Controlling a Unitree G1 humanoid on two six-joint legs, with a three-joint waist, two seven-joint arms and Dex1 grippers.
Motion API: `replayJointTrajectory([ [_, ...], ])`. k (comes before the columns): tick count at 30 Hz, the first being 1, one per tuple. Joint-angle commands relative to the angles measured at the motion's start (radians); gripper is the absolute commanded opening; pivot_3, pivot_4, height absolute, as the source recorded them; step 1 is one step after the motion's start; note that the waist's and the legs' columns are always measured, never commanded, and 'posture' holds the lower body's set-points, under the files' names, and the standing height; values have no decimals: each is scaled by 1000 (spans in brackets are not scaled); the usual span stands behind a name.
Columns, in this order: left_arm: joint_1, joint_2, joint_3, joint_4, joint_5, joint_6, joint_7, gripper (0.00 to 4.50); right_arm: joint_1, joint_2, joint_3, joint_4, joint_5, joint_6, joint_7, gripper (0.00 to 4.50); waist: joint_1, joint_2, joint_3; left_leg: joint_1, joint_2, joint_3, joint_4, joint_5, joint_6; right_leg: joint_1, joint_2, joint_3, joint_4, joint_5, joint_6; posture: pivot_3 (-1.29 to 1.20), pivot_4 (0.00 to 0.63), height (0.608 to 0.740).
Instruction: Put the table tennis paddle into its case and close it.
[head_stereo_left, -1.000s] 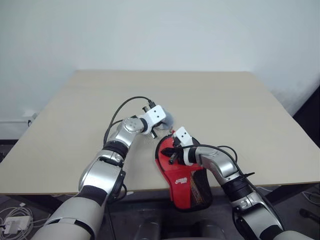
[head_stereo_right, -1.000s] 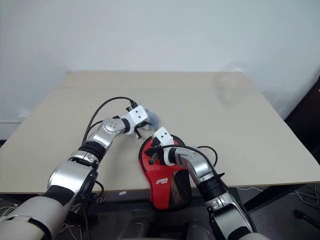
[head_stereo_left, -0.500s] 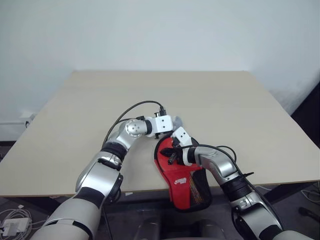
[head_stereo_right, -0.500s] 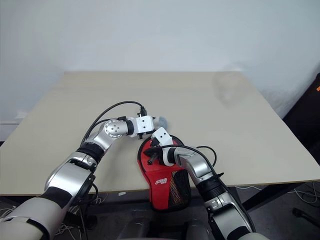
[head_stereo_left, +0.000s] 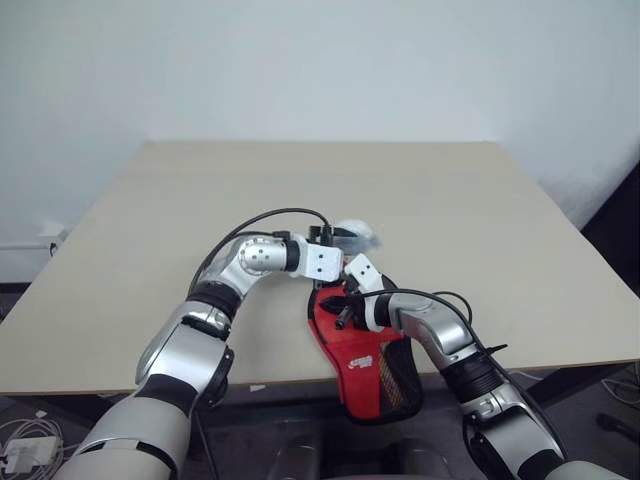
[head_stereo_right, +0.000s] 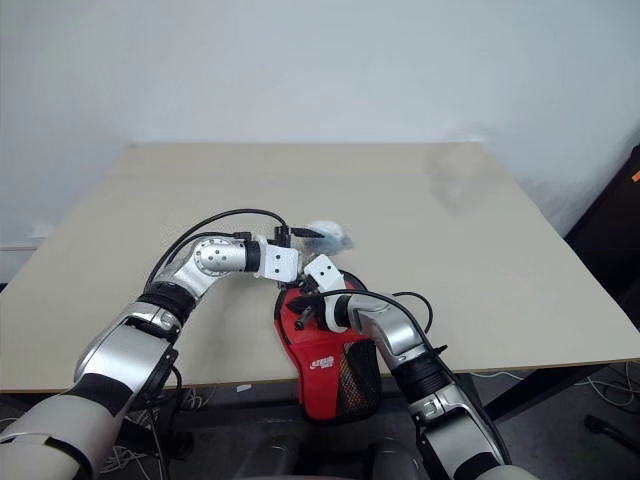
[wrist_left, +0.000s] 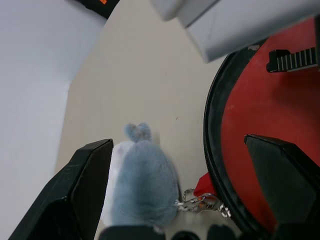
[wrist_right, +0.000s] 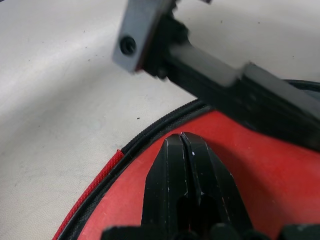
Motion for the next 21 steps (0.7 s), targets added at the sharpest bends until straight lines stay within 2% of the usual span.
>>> replayJointTrajectory([
  [1,-44,25,60,-58,-84,38,-48,4474,22,-16,17,30,-9,53,1,0,0,0,0,0,0,0,0,0,0,0,0,0,0,0,0,0,0,706],
  [7,3,75,182,-218,-252,300,-138,4474,35,-78,-13,-76,24,110,31,0,0,1,0,-1,0,0,0,-1,1,0,0,0,-1,0,0,0,0,706],
  [9,67,87,227,-332,-320,430,-149,4474,25,-109,-42,-123,46,138,40,0,0,1,1,-1,0,0,1,-1,2,0,0,0,-2,-1,1,0,0,706],
  [10,113,91,247,-409,-357,516,-155,4497,12,-125,-60,-142,56,150,42,180,0,1,1,-1,-1,0,1,-1,2,1,-1,1,-2,-1,1,0,0,706],
  [13,241,87,287,-618,-429,701,-135,4500,-28,-166,-101,-178,87,184,54,870,-2,2,2,-1,-1,1,1,-1,1,1,-1,2,-2,-1,1,0,0,706],
  [17,402,46,308,-889,-529,935,-85,4500,-120,-232,-150,-177,121,213,90,2277,-1,4,5,-3,-1,1,2,1,-2,-1,-1,2,-2,-1,1,0,0,706],
  [21,476,10,307,-1015,-570,1072,-31,4500,-210,-272,-162,-118,115,189,116,3708,-1,5,6,-3,-1,1,2,1,-2,-1,0,2,-2,-1,1,0,0,706],
])
